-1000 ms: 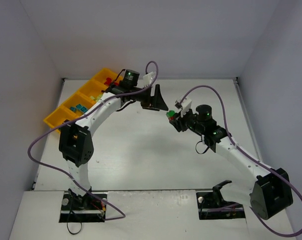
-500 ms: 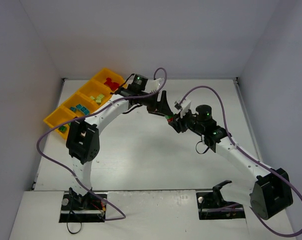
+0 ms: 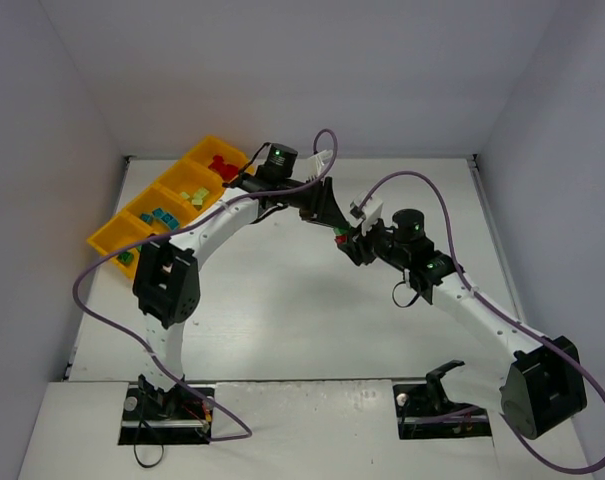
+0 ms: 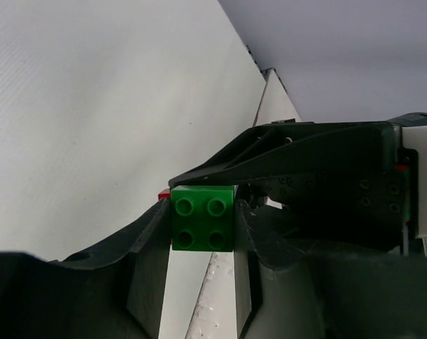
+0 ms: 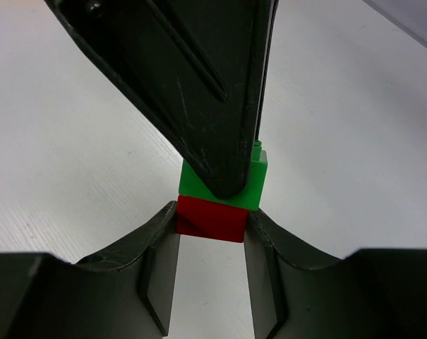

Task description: Sort the legos into containers by color

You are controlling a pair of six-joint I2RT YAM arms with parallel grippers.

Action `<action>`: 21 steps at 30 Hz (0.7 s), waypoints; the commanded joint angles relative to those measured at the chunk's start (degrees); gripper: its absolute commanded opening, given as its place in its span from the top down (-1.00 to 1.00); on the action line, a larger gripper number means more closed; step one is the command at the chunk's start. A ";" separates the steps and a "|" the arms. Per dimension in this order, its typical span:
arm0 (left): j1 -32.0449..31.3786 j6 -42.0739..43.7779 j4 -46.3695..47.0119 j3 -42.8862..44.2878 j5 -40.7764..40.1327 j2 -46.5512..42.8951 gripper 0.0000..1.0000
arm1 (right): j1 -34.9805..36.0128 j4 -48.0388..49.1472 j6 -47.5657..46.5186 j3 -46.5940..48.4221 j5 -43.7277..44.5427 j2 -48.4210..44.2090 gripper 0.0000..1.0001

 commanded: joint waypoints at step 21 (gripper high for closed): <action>31.98 9.41 -19.48 -14.89 -44.95 -25.13 0.96 | 0.38 2.26 0.58 4.58 0.60 3.39 0.95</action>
